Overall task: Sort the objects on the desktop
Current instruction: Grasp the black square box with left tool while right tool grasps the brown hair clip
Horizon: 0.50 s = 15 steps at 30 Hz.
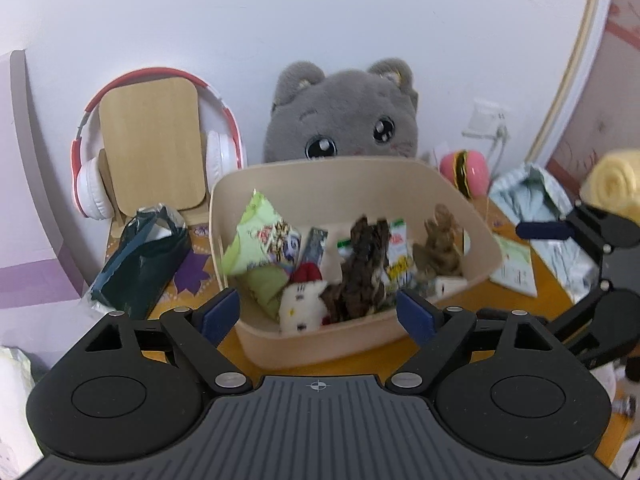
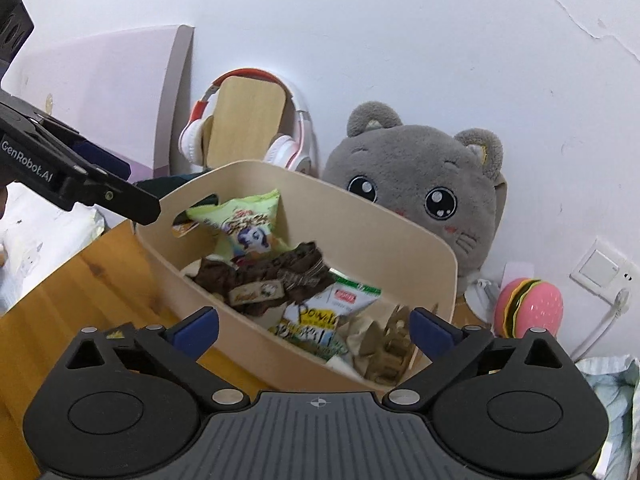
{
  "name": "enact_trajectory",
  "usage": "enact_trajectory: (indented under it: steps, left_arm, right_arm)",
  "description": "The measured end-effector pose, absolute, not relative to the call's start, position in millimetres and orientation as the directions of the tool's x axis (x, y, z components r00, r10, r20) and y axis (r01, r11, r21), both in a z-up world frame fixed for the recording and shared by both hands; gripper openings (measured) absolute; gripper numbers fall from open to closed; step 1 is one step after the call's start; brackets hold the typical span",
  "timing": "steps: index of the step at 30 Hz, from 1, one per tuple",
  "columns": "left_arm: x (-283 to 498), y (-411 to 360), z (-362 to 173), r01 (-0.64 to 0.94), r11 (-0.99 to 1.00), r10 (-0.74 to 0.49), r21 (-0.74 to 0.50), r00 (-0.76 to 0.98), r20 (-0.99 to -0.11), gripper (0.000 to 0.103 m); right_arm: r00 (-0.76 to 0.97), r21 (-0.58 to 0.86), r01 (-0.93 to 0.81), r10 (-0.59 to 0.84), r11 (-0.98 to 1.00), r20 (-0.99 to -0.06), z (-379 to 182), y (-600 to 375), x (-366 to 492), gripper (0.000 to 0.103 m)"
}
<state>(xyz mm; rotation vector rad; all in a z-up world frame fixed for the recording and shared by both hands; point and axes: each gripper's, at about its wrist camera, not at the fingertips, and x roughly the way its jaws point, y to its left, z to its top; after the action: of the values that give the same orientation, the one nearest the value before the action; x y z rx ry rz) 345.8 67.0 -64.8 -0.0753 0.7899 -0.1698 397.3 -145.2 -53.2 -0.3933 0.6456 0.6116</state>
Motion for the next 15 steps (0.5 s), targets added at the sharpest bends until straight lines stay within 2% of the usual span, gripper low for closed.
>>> enact_trajectory:
  steps: [15]
  left_arm:
    - [317.5,63.9,-136.3,0.113,0.99,-0.13,-0.08,0.573,-0.809,0.087]
  right_arm:
    - [0.534,-0.111,-0.669,0.371,0.735,-0.759,-113.3,-146.0,362.3,0.103]
